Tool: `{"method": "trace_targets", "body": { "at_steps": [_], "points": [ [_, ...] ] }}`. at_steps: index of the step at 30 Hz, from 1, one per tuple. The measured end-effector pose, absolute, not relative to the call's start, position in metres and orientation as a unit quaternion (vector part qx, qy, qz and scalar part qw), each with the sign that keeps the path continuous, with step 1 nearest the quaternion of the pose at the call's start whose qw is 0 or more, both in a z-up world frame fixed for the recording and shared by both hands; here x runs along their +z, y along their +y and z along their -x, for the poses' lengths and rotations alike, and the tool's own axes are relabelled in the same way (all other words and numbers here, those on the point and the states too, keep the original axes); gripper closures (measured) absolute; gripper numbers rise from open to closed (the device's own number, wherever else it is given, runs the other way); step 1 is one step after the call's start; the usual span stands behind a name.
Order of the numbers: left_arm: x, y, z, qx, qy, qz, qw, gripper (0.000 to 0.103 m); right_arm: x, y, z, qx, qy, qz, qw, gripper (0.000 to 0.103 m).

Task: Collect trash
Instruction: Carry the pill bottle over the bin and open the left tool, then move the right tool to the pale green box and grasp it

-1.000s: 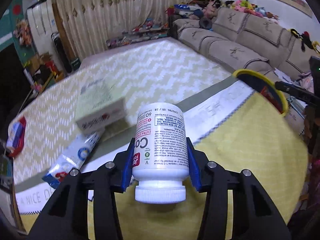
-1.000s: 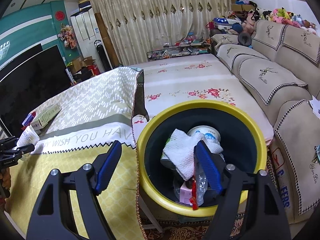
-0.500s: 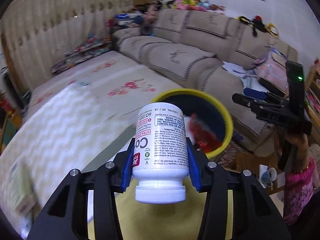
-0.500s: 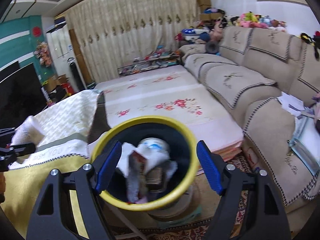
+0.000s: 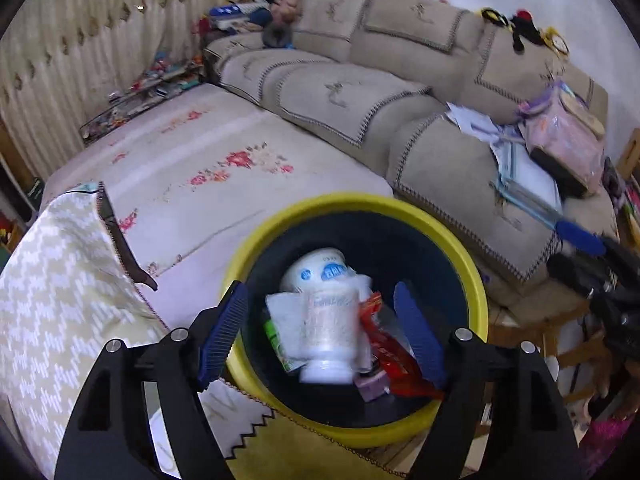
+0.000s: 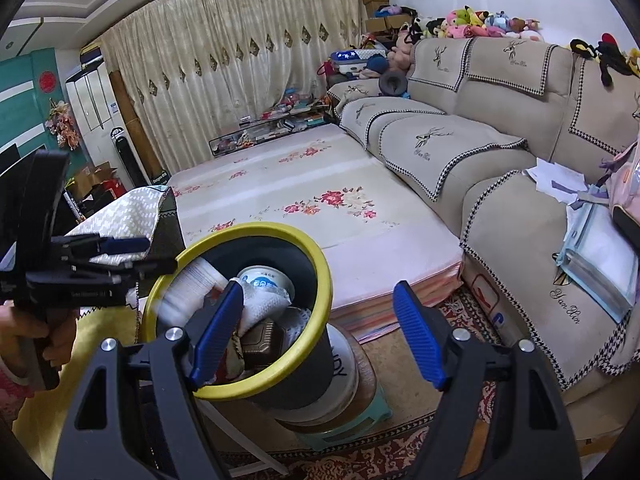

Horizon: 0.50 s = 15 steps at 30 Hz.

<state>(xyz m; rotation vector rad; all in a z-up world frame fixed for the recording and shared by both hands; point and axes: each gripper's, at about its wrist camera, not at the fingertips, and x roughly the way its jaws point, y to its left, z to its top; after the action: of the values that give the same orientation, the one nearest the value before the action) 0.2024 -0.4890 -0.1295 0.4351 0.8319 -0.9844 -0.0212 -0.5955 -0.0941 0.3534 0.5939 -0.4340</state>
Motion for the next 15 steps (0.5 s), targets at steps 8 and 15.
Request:
{"method": "trace_targets", "body": {
  "at_steps": [8,15],
  "points": [
    [-0.090,-0.390,-0.193,-0.428,0.343,-0.130,0.826,0.022,-0.101,-0.581,0.007,-0.185,0.299,-0.170,0.921,0.030],
    [-0.086,-0.255,-0.184,-0.335,0.321,-0.077,0.883,0.022,-0.101,-0.550,-0.023,-0.141,0.313,-0.152,0.927,0.030]
  ]
}}
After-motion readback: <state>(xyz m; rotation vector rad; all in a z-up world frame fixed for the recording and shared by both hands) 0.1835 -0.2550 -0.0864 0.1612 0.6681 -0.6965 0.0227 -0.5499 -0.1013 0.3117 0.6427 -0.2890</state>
